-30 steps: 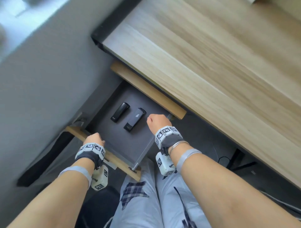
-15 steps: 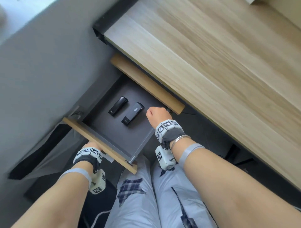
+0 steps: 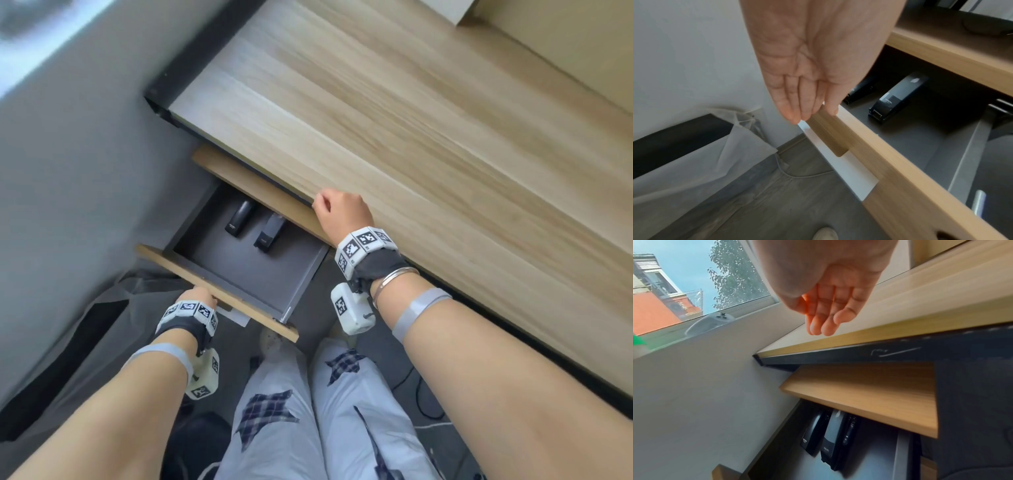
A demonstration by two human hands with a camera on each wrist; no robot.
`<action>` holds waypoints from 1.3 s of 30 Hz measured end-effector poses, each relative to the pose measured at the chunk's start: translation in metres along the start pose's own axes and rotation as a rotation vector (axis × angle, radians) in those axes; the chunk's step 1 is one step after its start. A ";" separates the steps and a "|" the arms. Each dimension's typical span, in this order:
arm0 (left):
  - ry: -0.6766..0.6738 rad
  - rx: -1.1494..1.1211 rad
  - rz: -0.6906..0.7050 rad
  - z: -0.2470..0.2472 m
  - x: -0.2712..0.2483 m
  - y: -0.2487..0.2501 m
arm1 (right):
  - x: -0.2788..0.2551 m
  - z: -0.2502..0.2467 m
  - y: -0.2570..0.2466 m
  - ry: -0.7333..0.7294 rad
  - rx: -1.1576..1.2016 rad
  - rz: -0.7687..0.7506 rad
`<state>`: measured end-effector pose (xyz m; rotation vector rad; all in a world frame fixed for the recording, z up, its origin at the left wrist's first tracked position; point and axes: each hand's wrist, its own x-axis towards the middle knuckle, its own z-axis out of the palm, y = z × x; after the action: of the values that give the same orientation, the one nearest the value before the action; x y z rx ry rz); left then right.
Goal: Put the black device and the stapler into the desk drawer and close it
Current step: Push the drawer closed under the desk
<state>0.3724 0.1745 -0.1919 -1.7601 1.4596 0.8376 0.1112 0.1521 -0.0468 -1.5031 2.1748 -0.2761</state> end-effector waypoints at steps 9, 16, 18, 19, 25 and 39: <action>0.082 0.044 0.154 -0.040 0.022 0.069 | 0.018 -0.018 0.049 0.073 0.008 0.151; 0.080 0.116 0.245 -0.060 0.036 0.109 | 0.025 -0.014 0.065 0.060 -0.017 0.099; 0.064 0.088 0.234 -0.063 0.037 0.118 | 0.027 -0.014 0.066 0.062 -0.053 0.100; 0.053 0.065 0.231 -0.064 0.037 0.122 | 0.028 -0.014 0.066 0.065 -0.072 0.098; -0.034 -0.134 0.280 -0.067 0.039 0.144 | 0.031 -0.010 0.066 0.103 -0.138 0.089; -0.210 -0.660 0.304 -0.072 0.049 0.148 | 0.036 -0.010 0.067 0.117 -0.181 0.080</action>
<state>0.2376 0.0693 -0.2085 -1.8347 1.4193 1.7663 0.0411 0.1430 -0.0757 -1.5247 2.4021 -0.1461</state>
